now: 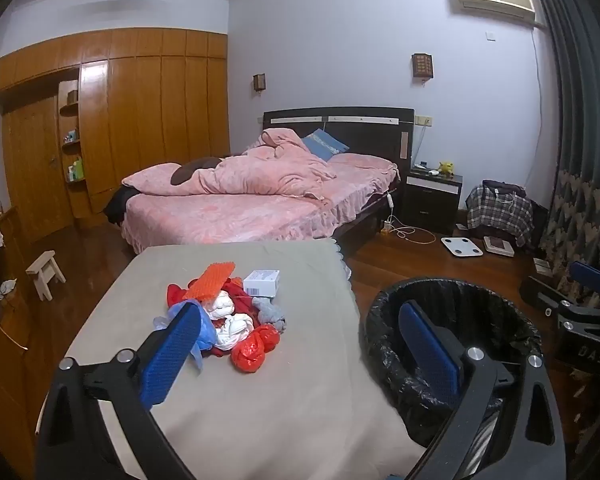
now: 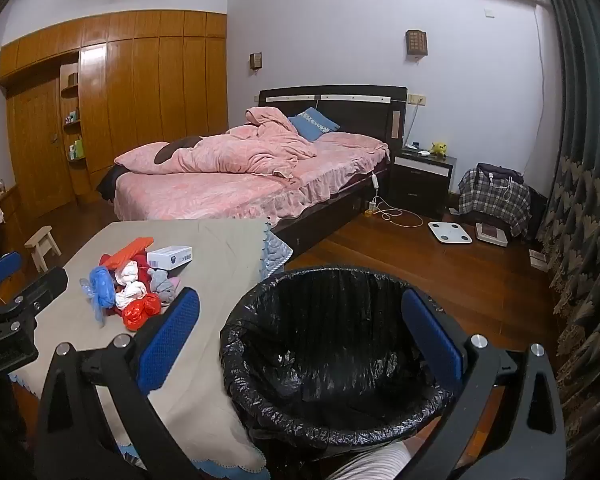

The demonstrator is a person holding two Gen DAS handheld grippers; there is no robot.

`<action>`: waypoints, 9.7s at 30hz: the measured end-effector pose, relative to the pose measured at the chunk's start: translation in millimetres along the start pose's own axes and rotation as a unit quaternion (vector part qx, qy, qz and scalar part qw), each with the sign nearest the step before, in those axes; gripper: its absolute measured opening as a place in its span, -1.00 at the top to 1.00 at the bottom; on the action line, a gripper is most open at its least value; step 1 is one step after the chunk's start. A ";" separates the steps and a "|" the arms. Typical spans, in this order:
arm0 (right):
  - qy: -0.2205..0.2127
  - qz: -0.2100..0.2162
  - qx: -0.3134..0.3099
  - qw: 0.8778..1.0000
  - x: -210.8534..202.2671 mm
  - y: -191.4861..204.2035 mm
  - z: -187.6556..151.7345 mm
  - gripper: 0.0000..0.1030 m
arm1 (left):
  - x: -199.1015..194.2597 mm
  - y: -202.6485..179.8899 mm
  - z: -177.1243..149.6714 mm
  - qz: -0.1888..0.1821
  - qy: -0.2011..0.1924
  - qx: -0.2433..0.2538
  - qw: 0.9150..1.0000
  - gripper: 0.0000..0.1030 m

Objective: Collect trash

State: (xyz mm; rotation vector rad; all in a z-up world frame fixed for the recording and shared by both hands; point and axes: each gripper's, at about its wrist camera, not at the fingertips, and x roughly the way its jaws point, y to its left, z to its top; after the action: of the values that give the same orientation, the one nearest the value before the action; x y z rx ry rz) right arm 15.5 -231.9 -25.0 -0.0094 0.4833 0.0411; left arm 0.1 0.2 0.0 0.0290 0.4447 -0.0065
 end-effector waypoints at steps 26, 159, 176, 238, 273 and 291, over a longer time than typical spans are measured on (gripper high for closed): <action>0.005 0.000 -0.001 1.000 2.0 -0.2 -1.1 -0.91 | 9.6 3.4 -9.1 0.006 0.002 -0.003 1.000 -0.88; 0.156 0.223 -0.076 0.959 208.6 210.5 -39.6 0.79 | 170.7 158.3 -71.7 0.077 0.084 -0.036 0.993 -0.57; 0.142 0.202 -0.077 0.966 208.0 184.5 -40.1 0.81 | 209.7 146.4 -75.0 0.037 0.110 -0.055 0.992 0.53; 0.074 -0.048 0.047 0.995 115.5 -88.7 -47.7 -0.32 | 174.7 -117.0 -13.5 -0.239 0.070 0.063 0.966 -0.24; 0.073 0.127 -0.024 0.989 225.4 148.6 -20.8 -0.90 | 178.8 148.1 -45.9 0.069 0.055 -0.018 0.996 -0.79; 0.171 0.183 -0.092 0.964 284.8 218.9 -40.9 -0.14 | 209.7 192.9 -69.0 0.082 0.094 -0.050 0.991 -0.79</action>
State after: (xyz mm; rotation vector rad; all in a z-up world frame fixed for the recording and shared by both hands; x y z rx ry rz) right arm 239.3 -3.3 -193.4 -0.1111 0.8220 0.4535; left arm 162.1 195.0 -147.4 -0.0337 0.6305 0.1818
